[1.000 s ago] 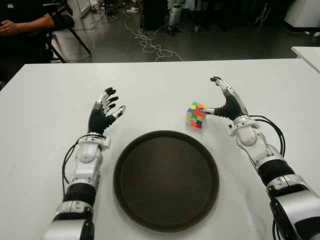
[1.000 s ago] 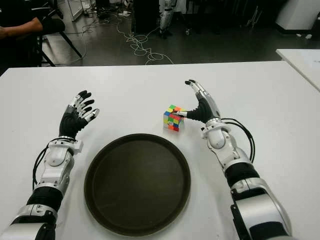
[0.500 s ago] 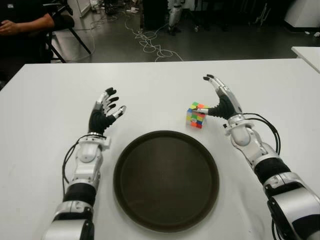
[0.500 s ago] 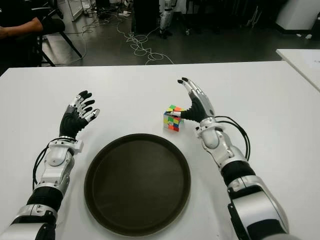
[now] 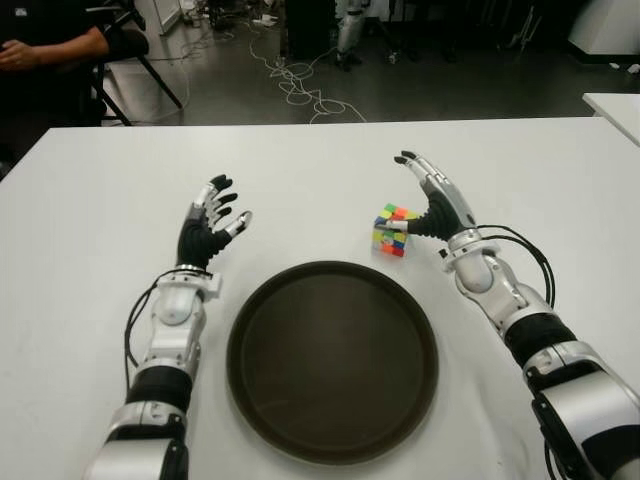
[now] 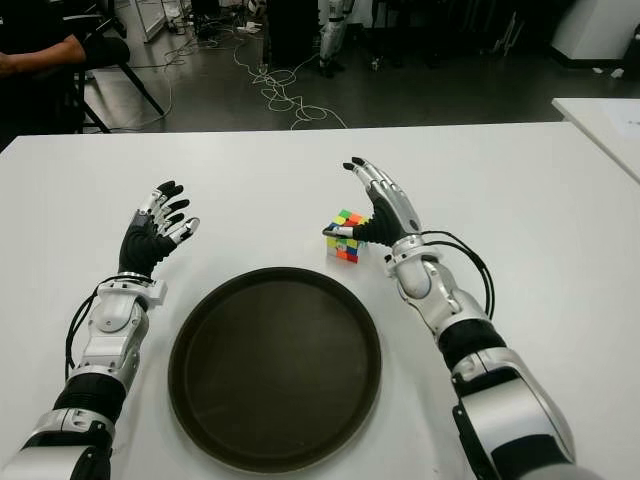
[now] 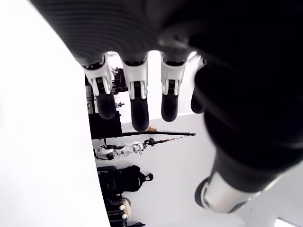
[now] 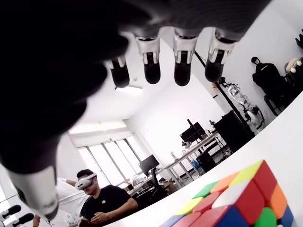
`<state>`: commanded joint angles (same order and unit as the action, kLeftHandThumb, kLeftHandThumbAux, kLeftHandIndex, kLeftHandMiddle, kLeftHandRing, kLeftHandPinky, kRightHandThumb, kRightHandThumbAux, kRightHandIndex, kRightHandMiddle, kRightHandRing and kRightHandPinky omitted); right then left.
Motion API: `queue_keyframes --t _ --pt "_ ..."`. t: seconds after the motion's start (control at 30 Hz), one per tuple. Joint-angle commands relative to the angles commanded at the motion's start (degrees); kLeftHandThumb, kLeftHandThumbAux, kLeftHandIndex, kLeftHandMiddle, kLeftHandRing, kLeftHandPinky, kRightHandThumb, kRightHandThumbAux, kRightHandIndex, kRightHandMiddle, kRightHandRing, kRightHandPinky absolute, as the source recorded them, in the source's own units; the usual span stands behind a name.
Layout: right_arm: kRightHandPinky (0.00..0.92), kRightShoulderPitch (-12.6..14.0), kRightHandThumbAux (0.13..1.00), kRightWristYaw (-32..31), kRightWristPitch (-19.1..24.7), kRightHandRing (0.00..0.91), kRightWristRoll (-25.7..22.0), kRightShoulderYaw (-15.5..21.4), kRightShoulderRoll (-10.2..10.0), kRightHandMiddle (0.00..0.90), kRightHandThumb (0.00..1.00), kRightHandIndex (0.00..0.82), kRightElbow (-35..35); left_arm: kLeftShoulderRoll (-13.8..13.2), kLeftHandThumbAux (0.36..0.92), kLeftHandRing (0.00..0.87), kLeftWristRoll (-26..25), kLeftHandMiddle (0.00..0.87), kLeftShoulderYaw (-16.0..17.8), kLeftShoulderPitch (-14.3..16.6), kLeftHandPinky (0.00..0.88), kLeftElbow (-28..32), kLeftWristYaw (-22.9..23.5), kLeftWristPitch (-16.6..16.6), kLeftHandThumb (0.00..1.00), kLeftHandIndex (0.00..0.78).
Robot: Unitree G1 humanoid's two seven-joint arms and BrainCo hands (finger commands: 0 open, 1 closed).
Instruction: Pick up the Rubik's Cube and put it in the plate
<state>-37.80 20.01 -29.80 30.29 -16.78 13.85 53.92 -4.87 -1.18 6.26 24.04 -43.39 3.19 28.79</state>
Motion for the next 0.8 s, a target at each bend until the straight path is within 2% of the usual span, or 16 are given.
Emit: queue_keyframes --t 0.8 --pt "0.122 -2.8 0.684 1.5 1.5 0.11 1.0 -1.8 -1.4 0.091 0.0 0.076 6.9 -0.1 0.8 0.137 0.9 0.137 -0.6 -0.5 0.134 0.2 -0.4 1.5 0.052 0.112"
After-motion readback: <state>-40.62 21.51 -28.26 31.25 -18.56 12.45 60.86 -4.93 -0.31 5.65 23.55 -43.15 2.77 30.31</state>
